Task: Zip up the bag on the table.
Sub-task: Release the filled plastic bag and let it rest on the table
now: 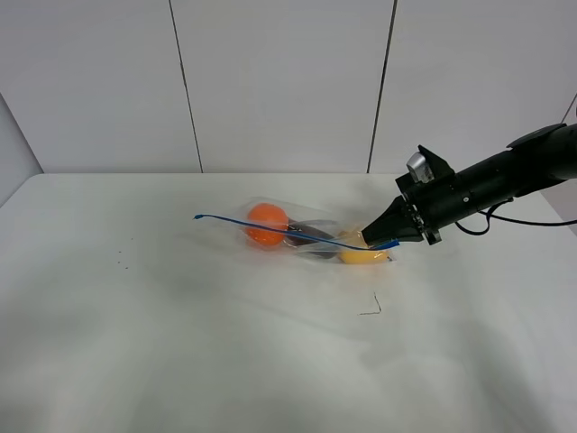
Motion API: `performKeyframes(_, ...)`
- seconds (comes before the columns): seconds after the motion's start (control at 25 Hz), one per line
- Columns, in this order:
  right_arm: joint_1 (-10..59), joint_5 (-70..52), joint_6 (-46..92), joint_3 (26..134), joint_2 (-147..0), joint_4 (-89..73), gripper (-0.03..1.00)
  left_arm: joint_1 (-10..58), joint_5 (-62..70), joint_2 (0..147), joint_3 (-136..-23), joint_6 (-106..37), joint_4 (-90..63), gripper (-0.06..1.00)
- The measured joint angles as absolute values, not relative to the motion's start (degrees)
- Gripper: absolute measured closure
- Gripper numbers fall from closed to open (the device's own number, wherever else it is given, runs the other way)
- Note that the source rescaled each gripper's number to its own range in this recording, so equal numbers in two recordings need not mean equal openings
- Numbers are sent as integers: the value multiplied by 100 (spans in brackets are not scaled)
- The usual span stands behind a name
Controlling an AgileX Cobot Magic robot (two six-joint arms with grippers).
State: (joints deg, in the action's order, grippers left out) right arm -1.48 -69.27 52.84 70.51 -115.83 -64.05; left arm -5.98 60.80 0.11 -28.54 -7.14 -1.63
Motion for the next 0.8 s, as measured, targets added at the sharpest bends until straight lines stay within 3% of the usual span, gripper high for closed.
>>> performKeyframes(0.8,-148,-6932,5284,7051,-11583,-6405,97,-598,6086,-34,-2835,-261,-130,-6)
